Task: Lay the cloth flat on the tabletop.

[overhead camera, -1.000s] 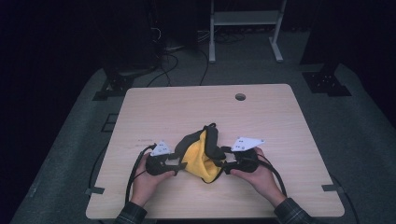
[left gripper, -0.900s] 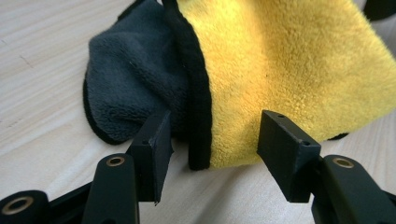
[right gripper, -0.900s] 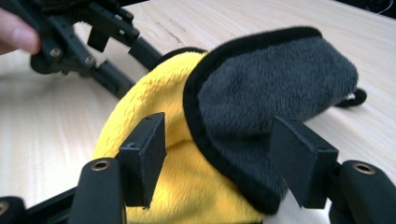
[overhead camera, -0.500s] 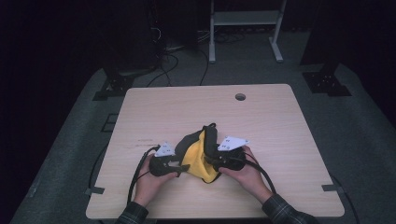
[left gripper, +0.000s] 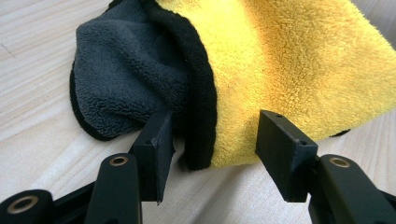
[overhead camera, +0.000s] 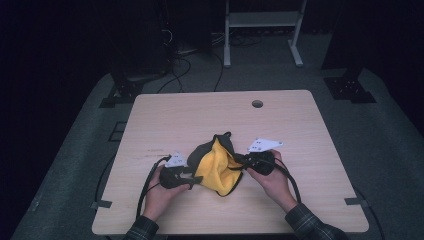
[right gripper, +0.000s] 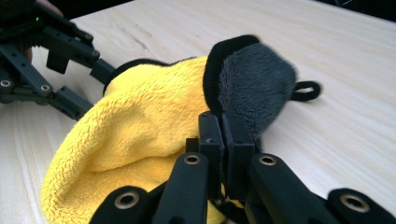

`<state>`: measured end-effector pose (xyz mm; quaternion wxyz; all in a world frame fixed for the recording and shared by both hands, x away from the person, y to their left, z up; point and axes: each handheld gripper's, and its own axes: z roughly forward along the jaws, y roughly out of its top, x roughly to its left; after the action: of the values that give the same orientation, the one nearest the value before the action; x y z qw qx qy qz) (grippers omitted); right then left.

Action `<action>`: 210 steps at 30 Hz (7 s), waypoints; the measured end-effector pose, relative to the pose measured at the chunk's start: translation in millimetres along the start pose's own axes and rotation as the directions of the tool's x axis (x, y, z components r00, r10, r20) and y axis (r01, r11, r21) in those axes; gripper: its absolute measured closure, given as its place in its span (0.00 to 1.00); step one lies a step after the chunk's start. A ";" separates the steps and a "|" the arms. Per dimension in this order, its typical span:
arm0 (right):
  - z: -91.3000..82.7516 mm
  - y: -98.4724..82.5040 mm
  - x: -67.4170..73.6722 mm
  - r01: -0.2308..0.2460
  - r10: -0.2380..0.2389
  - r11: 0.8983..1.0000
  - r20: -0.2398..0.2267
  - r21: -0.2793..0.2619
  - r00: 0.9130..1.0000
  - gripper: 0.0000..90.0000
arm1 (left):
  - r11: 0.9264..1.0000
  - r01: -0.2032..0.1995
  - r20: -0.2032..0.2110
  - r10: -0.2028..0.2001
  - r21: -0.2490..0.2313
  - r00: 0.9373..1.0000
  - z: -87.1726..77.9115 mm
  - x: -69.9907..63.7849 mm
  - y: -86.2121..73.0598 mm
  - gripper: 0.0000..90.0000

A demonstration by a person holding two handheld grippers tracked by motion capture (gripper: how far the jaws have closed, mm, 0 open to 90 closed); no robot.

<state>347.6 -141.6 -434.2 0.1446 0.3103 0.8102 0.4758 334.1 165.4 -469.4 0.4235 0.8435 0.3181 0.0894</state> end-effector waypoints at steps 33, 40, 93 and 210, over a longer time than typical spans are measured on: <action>-82.6 -0.8 -59.5 -0.103 0.117 0.988 0.136 -0.111 0.984 0.98 | 1.000 0.021 0.064 -0.021 0.006 0.998 9.4 1.9 15.6 0.64; -81.0 -1.6 -59.5 -0.102 0.116 0.989 0.134 -0.104 0.984 0.98 | 0.999 0.001 0.117 -0.005 0.034 0.993 21.3 -1.1 20.0 0.81; -106.0 11.4 -36.9 0.001 0.003 0.995 0.050 -0.100 0.999 0.98 | 0.992 0.021 -0.074 -0.031 -0.125 0.997 -59.6 27.2 60.7 0.72; -217.3 123.6 -59.1 0.212 -0.116 0.887 0.245 -0.410 0.963 0.92 | 0.900 -0.171 -0.060 0.161 -0.401 0.985 -93.1 2.7 143.9 0.97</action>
<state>322.9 -283.5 -221.6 0.3359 0.2496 0.6874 0.5936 363.5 165.1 -300.5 0.5757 0.7604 0.2250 0.1996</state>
